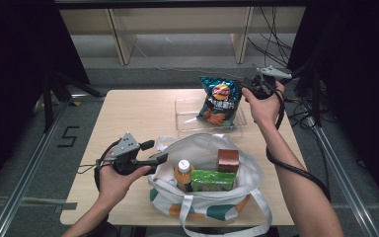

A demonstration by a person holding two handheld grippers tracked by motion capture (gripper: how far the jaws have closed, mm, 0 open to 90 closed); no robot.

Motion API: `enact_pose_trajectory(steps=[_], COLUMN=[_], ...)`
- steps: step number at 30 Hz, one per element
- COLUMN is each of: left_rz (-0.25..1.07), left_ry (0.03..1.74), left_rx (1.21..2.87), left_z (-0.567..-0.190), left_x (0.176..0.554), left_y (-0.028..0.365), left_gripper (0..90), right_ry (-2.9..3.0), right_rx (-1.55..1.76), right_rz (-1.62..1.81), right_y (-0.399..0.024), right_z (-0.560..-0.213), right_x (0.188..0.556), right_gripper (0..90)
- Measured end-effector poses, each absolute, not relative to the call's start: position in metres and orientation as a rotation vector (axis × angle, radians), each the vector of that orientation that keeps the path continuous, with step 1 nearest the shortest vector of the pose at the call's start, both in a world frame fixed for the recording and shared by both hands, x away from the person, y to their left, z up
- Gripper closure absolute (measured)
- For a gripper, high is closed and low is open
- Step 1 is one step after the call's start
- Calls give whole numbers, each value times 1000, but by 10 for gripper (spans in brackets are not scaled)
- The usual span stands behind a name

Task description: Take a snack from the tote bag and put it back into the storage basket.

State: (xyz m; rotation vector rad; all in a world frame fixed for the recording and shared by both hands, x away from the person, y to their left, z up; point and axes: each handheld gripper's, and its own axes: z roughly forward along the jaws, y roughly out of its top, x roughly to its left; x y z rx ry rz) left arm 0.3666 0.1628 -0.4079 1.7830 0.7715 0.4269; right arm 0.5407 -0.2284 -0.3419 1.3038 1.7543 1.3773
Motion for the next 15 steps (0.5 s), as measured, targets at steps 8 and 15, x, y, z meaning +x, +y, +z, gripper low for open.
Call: enact_pose_trajectory(steps=[8,15], left_rz=[432,429], left_ry=[768,768], left_rx=[1780,1778], left_z=[-406,-406], left_x=[366,366], left_y=[163,162], left_gripper=[299,298], right_ry=[1885,1960], right_rx=[1241,1200], right_rz=[1436,1506], right_y=[-237,-243], right_z=[-338,-339], right_x=[505,467], right_gripper=[538,488])
